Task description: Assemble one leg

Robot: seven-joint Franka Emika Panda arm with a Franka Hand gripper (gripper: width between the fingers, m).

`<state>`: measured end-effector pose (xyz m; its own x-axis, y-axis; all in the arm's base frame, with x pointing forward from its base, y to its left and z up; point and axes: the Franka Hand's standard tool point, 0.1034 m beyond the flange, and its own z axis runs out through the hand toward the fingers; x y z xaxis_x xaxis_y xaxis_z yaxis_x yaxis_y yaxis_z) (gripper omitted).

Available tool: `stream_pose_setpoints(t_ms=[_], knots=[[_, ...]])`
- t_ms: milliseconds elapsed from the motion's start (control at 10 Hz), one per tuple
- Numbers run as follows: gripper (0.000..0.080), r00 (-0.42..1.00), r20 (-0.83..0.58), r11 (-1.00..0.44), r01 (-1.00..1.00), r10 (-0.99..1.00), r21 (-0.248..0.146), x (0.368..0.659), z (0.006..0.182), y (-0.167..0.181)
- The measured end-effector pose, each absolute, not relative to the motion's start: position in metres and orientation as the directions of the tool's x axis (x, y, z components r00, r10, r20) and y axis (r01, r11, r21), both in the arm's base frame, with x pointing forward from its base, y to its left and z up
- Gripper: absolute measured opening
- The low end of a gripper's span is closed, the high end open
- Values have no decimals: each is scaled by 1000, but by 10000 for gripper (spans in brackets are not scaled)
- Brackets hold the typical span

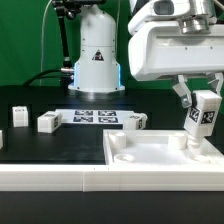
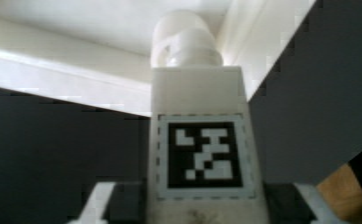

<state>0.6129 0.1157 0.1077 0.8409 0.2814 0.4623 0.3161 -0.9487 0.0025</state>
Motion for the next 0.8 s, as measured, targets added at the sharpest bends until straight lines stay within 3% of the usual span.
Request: stream_pose_setpoints(t_ms=[800], knots=[[291, 820, 499, -948, 318, 280, 8, 620, 94, 122]])
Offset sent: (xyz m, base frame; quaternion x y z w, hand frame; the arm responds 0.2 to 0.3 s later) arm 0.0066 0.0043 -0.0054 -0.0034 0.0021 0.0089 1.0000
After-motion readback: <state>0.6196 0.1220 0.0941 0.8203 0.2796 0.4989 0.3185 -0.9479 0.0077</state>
